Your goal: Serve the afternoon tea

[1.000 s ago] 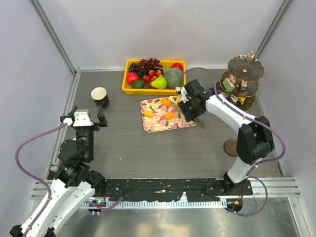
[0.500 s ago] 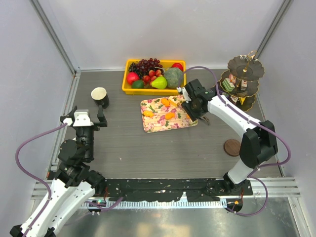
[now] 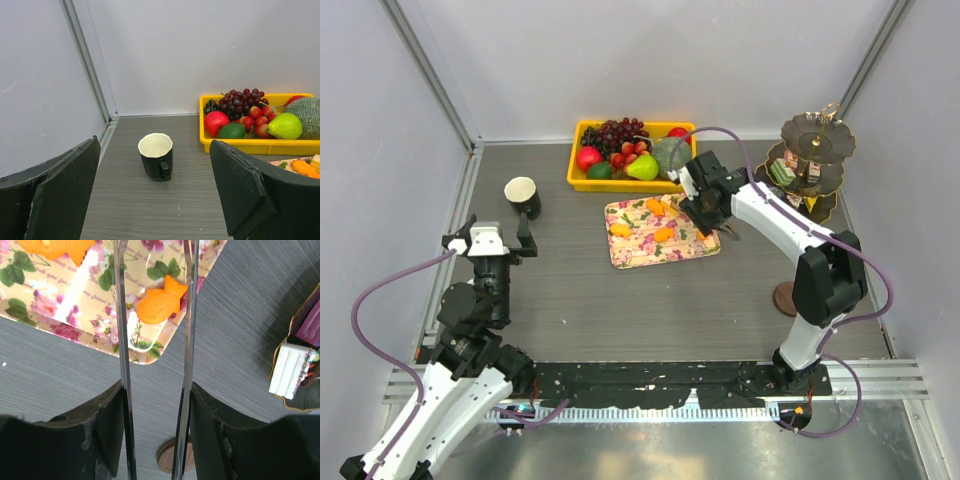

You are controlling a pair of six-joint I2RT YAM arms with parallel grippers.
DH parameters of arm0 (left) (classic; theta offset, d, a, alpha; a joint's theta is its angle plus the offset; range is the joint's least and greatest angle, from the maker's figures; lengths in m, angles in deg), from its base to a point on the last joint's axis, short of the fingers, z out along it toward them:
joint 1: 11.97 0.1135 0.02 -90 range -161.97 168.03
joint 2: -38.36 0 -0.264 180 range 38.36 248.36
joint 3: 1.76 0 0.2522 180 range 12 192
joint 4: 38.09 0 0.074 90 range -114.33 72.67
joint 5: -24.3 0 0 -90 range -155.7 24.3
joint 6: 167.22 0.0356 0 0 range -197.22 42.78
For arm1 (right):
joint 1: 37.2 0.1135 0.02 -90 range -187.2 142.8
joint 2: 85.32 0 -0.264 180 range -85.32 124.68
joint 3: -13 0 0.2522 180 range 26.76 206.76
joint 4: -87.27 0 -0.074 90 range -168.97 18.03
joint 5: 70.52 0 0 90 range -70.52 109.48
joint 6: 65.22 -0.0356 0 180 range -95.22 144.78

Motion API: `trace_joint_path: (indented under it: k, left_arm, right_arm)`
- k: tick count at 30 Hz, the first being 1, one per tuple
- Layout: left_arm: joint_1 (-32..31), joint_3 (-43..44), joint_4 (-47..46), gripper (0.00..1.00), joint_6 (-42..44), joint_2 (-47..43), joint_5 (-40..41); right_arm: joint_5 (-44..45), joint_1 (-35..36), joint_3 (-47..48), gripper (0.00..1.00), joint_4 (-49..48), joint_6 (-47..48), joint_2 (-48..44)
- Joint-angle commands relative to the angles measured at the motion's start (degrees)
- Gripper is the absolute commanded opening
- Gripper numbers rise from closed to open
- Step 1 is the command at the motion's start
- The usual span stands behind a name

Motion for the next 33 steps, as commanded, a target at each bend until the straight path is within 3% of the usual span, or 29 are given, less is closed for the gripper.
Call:
trace_joint_path:
  k: [1, 10, 14, 19, 27, 33]
  left_arm:
    - [-0.22, 0.63, -2.13, 0.99, 0.28, 0.06, 0.61]
    - [-0.22, 0.63, -2.13, 0.99, 0.37, -0.03, 0.61]
    - [-0.14, 0.45, -2.48, 0.99, 0.11, 0.14, 0.53]
    - [-0.22, 1.07, -1.6, 0.99, -0.86, 1.55, -0.53]
    - [-0.22, 0.36, -2.66, 0.99, 0.28, 0.32, 0.7]
    - [-0.22, 0.45, -2.56, 0.99, 0.11, -0.12, 0.7]
  right_arm:
    - [-1.93, -0.01, 3.66, 0.54, -2.74, 2.48, 1.72]
    - [-2.11, -0.01, 5.24, 0.54, -3.62, 3.19, 5.41]
    - [-2.99, -0.01, 7.08, 0.46, -0.21, 3.01, 6.03]
    - [-2.47, -0.01, 3.94, 0.34, 1.48, 0.83, 0.16]
    - [-0.97, -0.01, -0.64, 0.33, 7.71, -8.49, -11.01]
    - [7.01, -0.89, -0.3, 0.33, 15.0, -14.73, -19.01]
